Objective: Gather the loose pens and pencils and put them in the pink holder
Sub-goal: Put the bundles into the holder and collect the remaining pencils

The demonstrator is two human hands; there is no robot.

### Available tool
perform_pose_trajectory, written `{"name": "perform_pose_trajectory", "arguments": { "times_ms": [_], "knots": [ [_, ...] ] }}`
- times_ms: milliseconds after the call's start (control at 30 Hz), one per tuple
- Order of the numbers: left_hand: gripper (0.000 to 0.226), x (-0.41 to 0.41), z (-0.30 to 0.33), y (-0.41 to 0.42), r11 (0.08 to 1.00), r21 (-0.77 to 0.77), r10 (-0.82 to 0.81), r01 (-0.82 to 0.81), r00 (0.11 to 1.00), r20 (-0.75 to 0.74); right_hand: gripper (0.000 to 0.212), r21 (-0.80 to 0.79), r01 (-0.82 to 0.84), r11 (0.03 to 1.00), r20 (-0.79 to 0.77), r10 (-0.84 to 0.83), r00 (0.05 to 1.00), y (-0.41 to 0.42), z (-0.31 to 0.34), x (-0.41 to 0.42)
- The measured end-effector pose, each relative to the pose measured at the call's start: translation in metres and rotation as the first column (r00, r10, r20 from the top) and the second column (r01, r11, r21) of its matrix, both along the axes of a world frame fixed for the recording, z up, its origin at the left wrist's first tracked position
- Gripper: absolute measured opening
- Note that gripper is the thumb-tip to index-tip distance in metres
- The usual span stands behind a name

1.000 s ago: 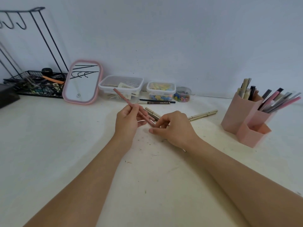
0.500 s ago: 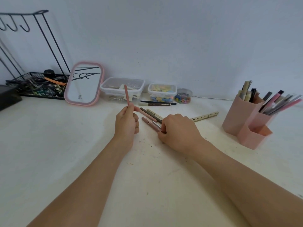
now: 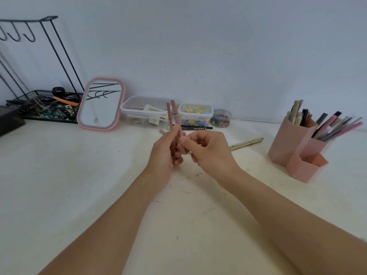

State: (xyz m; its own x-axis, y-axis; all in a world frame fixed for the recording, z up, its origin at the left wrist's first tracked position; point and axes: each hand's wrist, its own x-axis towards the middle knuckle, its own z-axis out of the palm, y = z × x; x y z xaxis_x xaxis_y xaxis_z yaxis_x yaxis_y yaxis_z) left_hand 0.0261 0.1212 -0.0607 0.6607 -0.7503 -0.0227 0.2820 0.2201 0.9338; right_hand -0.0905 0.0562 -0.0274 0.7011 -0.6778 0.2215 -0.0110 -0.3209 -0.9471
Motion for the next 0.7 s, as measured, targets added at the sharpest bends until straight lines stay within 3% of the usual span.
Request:
{"name": "perform_pose_trajectory", "arguments": {
  "times_ms": [167, 400, 567, 700],
  "knots": [
    [0.024, -0.006, -0.005, -0.003, 0.999, 0.038, -0.041, 0.038, 0.996, 0.085, 0.017, -0.056, 0.064, 0.996, 0.009, -0.063, 0.998, 0.001, -0.012, 0.002],
    [0.032, -0.007, -0.008, -0.004, 0.993, 0.111, -0.069, 0.048, 0.979, 0.191, 0.014, -0.105, 0.068, 0.992, -0.06, -0.075, 0.995, -0.004, -0.019, 0.001],
    [0.039, -0.004, -0.009, -0.006, 0.995, 0.1, 0.013, -0.029, 0.987, 0.158, 0.004, -0.138, -0.001, 0.99, -0.131, -0.018, 0.991, -0.012, -0.017, 0.001],
    [0.03, 0.004, -0.005, -0.002, 0.99, 0.058, 0.122, -0.13, 0.985, 0.123, 0.012, -0.364, 0.021, 0.931, -0.267, -0.126, 0.955, -0.033, 0.006, -0.006]
  ]
}}
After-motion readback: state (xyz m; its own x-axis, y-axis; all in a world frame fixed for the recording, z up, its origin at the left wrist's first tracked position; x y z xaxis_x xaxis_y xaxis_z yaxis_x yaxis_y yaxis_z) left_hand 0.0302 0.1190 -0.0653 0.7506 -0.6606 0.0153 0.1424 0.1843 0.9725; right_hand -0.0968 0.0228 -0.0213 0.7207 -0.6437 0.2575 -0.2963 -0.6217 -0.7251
